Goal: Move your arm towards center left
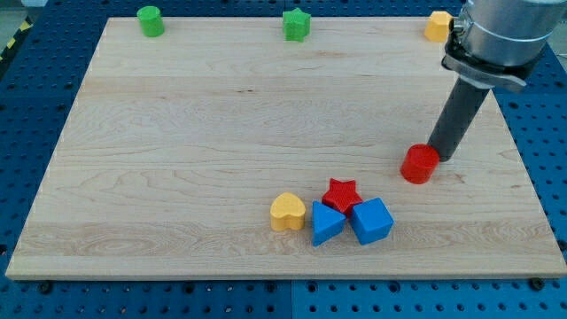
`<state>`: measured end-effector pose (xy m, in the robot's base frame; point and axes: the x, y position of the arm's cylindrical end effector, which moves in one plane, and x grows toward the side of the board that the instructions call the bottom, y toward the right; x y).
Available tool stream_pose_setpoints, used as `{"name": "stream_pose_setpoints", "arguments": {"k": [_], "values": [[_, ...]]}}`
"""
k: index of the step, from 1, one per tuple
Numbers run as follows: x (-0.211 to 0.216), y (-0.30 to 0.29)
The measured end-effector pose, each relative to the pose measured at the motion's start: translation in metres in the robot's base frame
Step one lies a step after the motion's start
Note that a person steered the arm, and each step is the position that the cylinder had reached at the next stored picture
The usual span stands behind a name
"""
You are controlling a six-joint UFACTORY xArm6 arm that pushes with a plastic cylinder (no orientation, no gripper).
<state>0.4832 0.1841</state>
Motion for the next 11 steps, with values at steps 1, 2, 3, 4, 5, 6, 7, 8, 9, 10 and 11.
{"name": "stream_pose_setpoints", "arguments": {"k": [1,2,3,4,5,6,7,8,9,10,11], "values": [[0.029,-0.019],[0.04,-0.036],[-0.002,-0.038],[-0.023,-0.109],[-0.023,-0.215],[-0.023,-0.297],[-0.023,-0.304],[-0.023,-0.304],[-0.057,-0.361],[-0.096,-0.449],[-0.159,-0.489]]}}
